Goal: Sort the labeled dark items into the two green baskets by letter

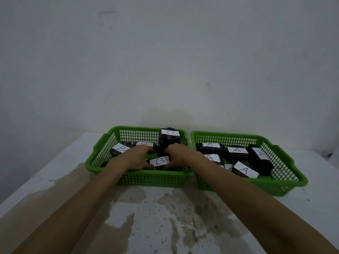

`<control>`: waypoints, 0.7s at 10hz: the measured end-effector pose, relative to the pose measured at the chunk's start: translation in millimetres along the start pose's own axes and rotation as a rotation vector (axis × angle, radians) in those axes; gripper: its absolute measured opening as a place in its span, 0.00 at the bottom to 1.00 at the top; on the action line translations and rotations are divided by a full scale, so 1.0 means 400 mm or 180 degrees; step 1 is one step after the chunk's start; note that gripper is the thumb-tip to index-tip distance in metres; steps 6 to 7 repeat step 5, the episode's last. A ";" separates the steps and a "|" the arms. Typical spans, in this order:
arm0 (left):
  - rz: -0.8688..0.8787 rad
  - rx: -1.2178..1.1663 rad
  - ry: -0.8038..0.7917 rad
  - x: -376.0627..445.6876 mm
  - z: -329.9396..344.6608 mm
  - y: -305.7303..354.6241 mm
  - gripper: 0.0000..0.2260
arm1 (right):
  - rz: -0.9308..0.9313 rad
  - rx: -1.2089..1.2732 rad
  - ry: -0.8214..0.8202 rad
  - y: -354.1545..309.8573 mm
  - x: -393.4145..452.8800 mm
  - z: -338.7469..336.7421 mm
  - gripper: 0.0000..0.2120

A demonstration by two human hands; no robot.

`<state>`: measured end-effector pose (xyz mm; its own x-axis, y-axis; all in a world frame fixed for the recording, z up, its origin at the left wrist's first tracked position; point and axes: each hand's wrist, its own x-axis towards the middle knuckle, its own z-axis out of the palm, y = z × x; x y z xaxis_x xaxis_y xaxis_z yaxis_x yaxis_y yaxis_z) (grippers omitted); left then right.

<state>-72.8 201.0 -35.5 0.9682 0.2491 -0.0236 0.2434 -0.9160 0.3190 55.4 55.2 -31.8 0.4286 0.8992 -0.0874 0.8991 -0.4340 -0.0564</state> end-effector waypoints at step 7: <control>0.0071 -0.0392 0.0668 -0.023 -0.005 -0.007 0.25 | -0.0111 -0.0160 0.0217 -0.015 -0.073 -0.081 0.20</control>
